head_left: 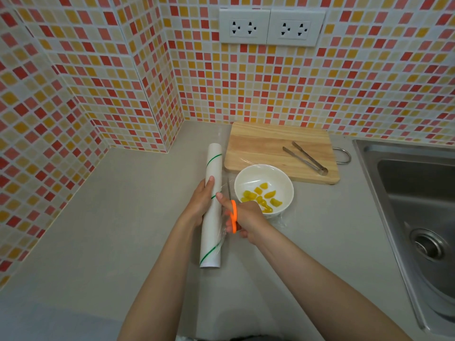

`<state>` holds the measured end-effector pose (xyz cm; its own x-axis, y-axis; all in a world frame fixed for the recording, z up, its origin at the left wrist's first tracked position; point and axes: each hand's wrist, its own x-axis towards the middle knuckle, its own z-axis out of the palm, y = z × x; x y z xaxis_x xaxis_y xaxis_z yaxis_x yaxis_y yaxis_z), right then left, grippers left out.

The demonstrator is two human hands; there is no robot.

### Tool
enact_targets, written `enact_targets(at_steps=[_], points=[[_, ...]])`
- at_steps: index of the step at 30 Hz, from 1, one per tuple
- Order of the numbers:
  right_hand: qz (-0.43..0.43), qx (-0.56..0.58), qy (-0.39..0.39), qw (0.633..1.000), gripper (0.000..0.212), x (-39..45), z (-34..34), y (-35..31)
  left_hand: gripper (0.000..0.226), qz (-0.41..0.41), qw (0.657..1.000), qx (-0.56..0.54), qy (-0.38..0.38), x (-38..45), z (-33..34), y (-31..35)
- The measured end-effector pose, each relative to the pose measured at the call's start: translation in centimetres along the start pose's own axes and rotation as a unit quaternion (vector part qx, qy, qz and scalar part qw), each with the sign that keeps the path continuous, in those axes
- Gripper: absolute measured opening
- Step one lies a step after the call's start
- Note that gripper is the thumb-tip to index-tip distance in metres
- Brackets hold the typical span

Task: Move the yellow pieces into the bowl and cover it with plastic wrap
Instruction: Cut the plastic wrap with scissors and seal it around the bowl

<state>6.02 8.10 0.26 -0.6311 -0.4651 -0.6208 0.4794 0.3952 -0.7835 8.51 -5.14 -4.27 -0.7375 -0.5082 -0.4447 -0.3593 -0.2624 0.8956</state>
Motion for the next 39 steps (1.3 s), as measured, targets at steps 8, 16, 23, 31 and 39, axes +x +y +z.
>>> enact_targets(at_steps=[8,16,23,31,39], points=[[-0.014,-0.005,0.002,1.0,0.054,0.5,0.8,-0.7,0.049,0.002,1.0,0.001,0.001,-0.1,-0.3,0.1],[-0.019,-0.012,0.01,1.0,0.059,1.1,1.2,-1.7,0.049,0.029,0.999,0.019,0.005,-0.3,-0.6,0.3],[-0.018,-0.012,0.021,1.0,0.061,2.0,1.3,-3.2,0.051,0.035,0.999,0.016,-0.006,-0.4,-1.0,0.3],[-0.023,0.002,0.014,1.0,0.056,3.6,1.2,-4.4,0.049,0.037,0.999,0.014,-0.007,-0.9,-1.4,0.4],[-0.012,0.0,0.004,1.0,0.053,5.1,1.2,-5.4,0.045,0.046,0.999,-0.01,-0.016,-1.8,-1.4,0.9]])
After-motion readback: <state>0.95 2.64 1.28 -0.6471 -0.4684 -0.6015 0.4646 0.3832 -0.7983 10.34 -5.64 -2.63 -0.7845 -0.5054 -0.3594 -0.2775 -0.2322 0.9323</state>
